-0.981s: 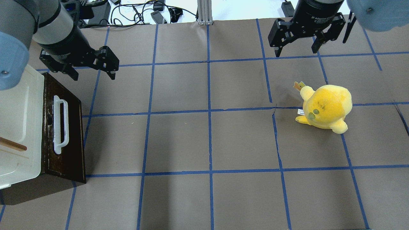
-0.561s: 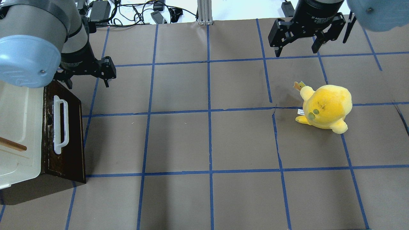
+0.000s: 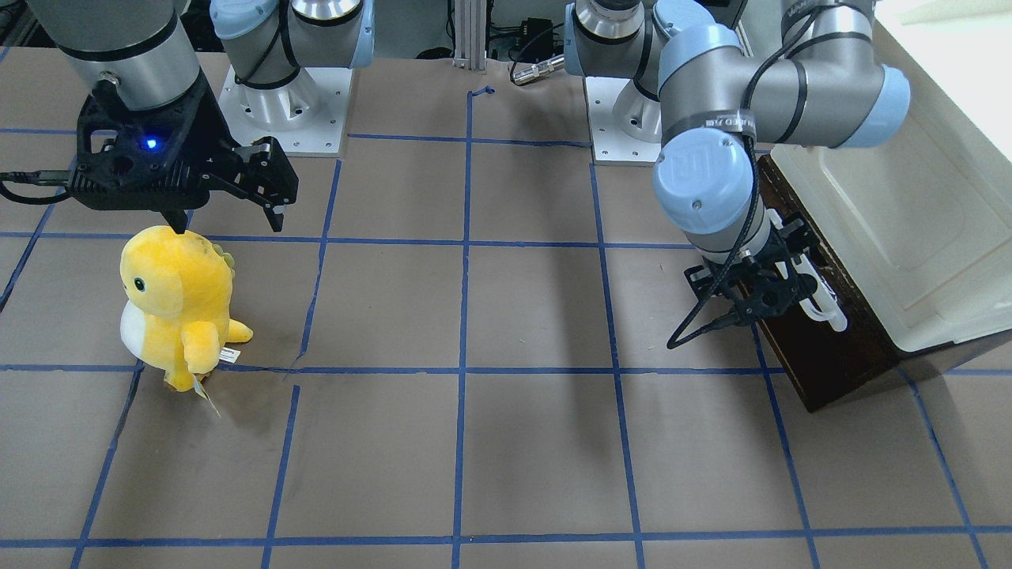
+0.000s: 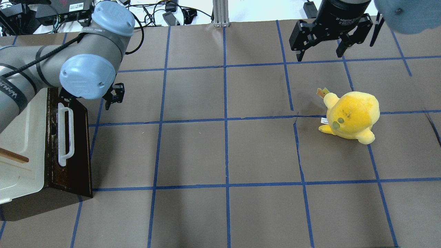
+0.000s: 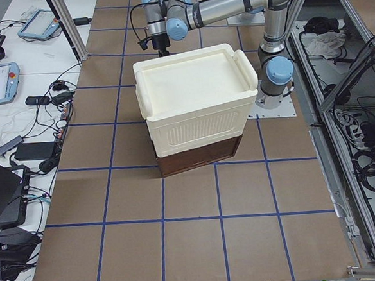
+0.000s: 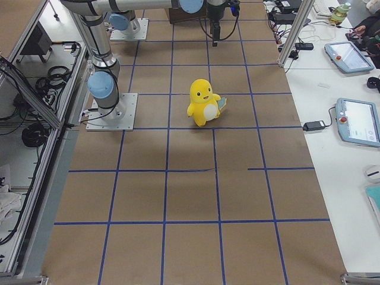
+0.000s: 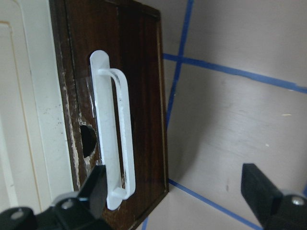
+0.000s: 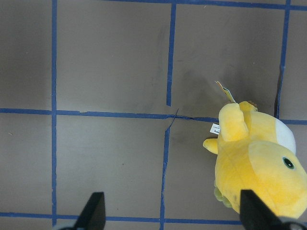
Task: Pull drawer sideways
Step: 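Move the left gripper down to the white drawer handle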
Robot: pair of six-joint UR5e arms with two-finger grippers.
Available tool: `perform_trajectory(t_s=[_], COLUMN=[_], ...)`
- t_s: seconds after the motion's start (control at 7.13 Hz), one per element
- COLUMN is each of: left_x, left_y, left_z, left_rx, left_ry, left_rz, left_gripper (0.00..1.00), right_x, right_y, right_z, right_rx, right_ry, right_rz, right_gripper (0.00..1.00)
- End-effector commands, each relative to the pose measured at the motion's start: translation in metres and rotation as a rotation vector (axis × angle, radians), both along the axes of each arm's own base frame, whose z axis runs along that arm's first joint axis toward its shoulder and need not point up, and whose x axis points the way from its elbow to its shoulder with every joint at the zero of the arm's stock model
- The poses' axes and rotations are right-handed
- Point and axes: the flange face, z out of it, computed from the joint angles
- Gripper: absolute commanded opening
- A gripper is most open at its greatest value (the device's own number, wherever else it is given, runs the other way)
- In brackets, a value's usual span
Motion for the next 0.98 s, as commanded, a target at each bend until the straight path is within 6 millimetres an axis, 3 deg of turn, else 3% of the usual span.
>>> perform_trajectory(t_s=[0.0, 0.42, 0.84], left_x=[0.009, 0.015, 0.017], left_y=[-0.015, -0.015, -0.010], left_z=[-0.048, -0.085, -0.090], left_rx=[0.036, 0.084, 0.096], left_ry=[-0.164, -0.264, -0.273], left_rz=[0.025, 0.010, 0.012], left_gripper=[1.00, 0.94, 0.82], right_x=[0.000, 0.000, 0.000], right_y=[0.000, 0.000, 0.000], right_z=[0.000, 0.000, 0.000], right_rx=[0.000, 0.000, 0.000], right_ry=[-0.001, 0.000, 0.000], right_rz=[0.000, 0.000, 0.000], right_gripper=[1.00, 1.00, 1.00])
